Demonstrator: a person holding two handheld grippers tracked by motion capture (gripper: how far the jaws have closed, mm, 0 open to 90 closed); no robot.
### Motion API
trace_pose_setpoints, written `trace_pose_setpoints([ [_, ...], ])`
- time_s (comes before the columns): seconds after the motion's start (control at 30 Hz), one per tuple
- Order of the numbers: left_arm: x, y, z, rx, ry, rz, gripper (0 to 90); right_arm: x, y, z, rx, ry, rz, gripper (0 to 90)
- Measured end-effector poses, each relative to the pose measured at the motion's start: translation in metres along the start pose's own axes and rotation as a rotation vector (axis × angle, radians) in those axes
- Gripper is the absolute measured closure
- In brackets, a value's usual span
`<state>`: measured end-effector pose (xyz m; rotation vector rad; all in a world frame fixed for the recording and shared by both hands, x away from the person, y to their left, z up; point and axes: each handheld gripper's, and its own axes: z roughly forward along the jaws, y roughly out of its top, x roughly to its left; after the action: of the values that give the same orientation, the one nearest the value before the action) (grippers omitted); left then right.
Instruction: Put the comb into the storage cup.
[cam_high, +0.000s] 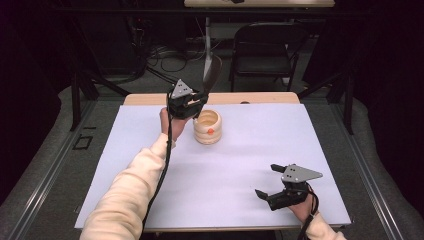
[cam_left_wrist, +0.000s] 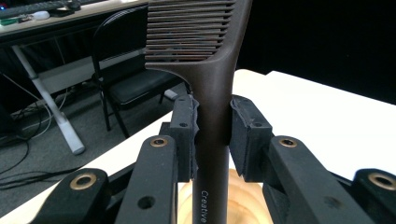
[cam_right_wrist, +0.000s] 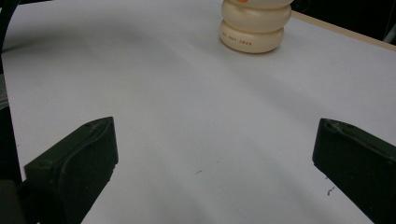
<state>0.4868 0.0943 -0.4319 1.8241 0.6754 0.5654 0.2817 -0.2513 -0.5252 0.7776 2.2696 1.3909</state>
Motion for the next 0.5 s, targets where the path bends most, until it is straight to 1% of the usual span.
trace_pose_setpoints([
  [0.1,-0.0015,-0.0001,0.0033,-0.005,-0.005,0.002,72.2,0.0001,0.0,-0.0001,0.0,0.0,0.001,0.0],
  [0.23,-0.0024,-0.0014,0.007,-0.017,-0.016,-0.01,72.2,0.0,-0.0001,-0.0002,0.001,-0.001,0.001,0.0],
  [0.43,-0.0021,-0.0034,0.0101,-0.029,-0.016,-0.019,72.2,0.0,-0.0001,-0.0005,0.001,-0.002,0.002,0.0],
  [0.5,-0.002,-0.0043,0.011,-0.035,-0.017,-0.029,72.2,0.0003,0.0,-0.0005,-0.001,-0.001,0.004,0.0],
])
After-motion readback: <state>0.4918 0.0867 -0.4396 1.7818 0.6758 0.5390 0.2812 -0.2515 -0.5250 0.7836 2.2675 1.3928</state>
